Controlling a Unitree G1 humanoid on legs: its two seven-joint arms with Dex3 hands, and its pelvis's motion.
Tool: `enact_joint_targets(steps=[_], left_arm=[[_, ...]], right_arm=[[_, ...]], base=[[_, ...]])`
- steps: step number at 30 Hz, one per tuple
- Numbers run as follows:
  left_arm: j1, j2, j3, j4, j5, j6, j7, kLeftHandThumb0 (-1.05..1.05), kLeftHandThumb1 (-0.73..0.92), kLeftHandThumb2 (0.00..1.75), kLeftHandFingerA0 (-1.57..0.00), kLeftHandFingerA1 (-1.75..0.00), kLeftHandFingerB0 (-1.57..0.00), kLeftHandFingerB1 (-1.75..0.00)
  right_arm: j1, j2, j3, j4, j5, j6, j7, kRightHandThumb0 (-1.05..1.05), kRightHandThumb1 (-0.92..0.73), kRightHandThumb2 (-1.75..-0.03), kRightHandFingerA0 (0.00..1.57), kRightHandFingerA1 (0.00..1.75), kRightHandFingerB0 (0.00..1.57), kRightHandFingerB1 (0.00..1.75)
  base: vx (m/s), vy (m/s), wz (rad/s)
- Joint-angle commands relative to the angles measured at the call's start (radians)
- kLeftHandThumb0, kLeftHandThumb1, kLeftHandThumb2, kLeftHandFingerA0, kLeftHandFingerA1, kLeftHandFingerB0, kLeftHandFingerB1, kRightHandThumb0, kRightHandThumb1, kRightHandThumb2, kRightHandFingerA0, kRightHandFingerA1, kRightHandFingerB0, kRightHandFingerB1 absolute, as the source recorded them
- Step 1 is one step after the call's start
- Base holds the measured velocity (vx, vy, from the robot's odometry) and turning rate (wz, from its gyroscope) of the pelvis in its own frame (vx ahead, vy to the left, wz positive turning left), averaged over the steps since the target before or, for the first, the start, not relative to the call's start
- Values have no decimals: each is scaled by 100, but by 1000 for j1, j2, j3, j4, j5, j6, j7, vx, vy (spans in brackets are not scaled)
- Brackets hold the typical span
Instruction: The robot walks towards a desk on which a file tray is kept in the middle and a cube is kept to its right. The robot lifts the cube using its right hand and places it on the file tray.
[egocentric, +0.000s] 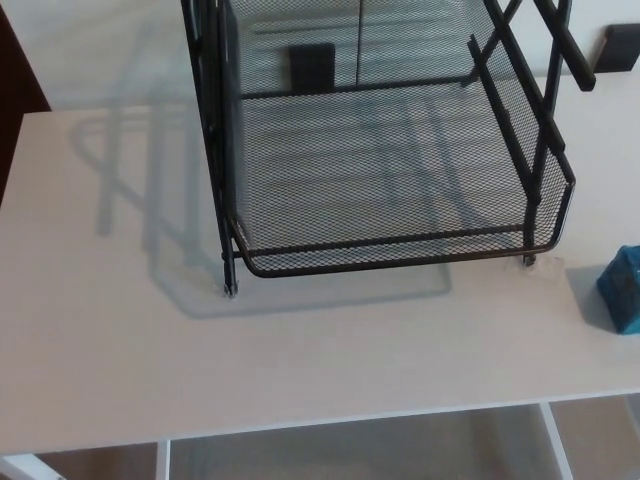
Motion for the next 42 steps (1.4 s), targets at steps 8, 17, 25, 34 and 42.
enact_joint_targets(steps=[8,17,25,34,42], left_arm=[[7,15,29,-29,-32,44,9,-79,73,71,-31,-83,-13,-72],[6,17,16,-49,-16,51,21,-79,53,107,-40,-77,-13,-65],[-36,31,1,33,1,19,11,-76,52,107,-40,-75,-7,-62],[0,28,-7,-38,3,27,8,-82,55,107,-46,-79,-13,-64],[-20,36,-18,-2,11,22,11,-82,74,72,-45,-85,-22,-73]], right_arm=[[-162,-238,314,-572,-100,170,284,-82,-50,-81,0,8,0,0],[-218,-254,733,-490,-347,-27,500,-81,-39,-63,0,9,0,14],[-279,-197,857,-413,-350,-35,515,-58,-32,-81,0,18,0,24],[-314,-170,985,-372,-385,-22,520,-71,-40,-58,0,13,0,26],[-279,-146,1006,-372,-380,-1,543,-63,-39,-74,0,10,6,25]], base=[[-17,-30,1],[-58,-83,1],[-16,-22,0],[0,0,0],[0,0,0]])
